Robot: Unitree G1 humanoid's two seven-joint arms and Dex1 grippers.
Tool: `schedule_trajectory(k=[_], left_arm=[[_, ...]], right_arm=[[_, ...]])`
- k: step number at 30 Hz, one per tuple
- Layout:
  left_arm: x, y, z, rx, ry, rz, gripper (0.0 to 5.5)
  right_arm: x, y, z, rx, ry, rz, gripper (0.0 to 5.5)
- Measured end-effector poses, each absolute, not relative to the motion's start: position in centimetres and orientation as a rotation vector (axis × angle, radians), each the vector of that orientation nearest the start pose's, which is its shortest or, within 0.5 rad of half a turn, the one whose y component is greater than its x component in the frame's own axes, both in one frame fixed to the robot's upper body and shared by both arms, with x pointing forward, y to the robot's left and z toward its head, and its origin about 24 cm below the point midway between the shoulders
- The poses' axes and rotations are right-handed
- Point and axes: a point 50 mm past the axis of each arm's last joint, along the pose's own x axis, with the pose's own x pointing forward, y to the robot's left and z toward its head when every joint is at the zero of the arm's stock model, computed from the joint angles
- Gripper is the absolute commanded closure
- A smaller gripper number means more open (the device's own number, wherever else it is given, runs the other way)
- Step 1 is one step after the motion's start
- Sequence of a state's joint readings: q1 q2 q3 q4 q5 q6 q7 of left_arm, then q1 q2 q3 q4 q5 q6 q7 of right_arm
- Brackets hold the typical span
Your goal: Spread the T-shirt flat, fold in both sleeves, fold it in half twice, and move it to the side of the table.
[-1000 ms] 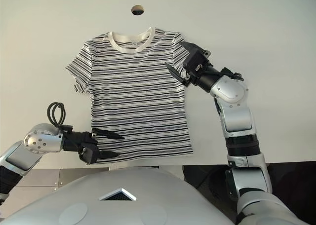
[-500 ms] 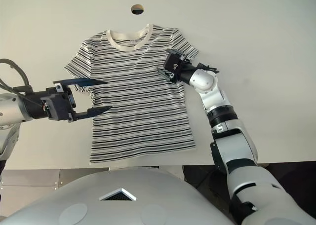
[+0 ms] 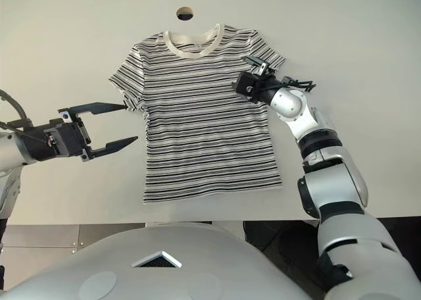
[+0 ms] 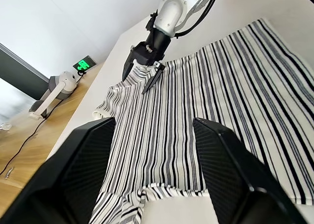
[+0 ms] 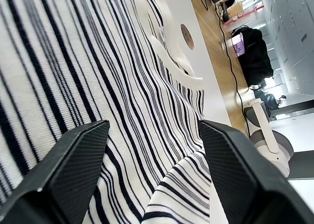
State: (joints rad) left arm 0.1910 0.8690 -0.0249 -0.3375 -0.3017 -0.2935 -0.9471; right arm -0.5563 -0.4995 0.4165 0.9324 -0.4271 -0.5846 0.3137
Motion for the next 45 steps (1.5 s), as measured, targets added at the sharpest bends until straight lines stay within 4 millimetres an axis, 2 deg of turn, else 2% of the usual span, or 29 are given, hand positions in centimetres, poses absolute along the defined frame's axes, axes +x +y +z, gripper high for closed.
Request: schedule_trajectory(k=[5, 9, 17, 22, 24, 27, 30, 32, 34, 41, 45], left_arm=[[18.5, 20.2, 11.7, 0.659, -0.1, -1.194, 2.59], [18.5, 20.2, 11.6, 0.66, -0.103, -1.191, 2.59], [18.5, 20.0, 11.4, 0.66, -0.104, -1.191, 2.59], [18.6, 20.0, 11.4, 0.66, -0.099, -1.192, 2.59], [18.7, 20.1, 11.4, 0.662, -0.096, -1.19, 2.59], [18.8, 20.3, 11.4, 0.663, -0.092, -1.185, 2.59], [18.9, 20.2, 11.4, 0.665, -0.095, -1.185, 2.59], [18.9, 20.2, 11.4, 0.665, -0.097, -1.185, 2.59], [18.9, 20.2, 11.4, 0.663, -0.097, -1.184, 2.59], [19.0, 20.2, 11.5, 0.664, -0.104, -1.183, 2.59], [19.1, 20.1, 11.5, 0.662, -0.107, -1.182, 2.59]], right_arm=[[29.7, -18.9, 1.7, -1.03, 0.041, 0.834, 2.11], [29.4, -18.6, 2.0, -1.018, 0.051, 0.831, 2.11], [29.4, -18.9, 2.3, -1.027, 0.067, 0.824, 2.11], [30.1, -20.2, 3.3, -1.066, 0.109, 0.806, 2.11], [30.4, -20.2, 4.3, -1.06, 0.095, 0.798, 2.11], [31.4, -19.2, 7.9, -1.047, -0.027, 0.769, 2.11], [31.6, -18.2, 10.5, -1.027, -0.107, 0.756, 2.11], [31.4, -17.4, 10.9, -1.017, -0.131, 0.771, 2.11], [30.9, -16.3, 10.4, -0.999, -0.131, 0.807, 2.11], [29.2, -12.6, 5.7, -0.908, -0.056, 0.918, 2.11], [28.9, -11.8, 4.4, -0.884, -0.031, 0.941, 2.11]])
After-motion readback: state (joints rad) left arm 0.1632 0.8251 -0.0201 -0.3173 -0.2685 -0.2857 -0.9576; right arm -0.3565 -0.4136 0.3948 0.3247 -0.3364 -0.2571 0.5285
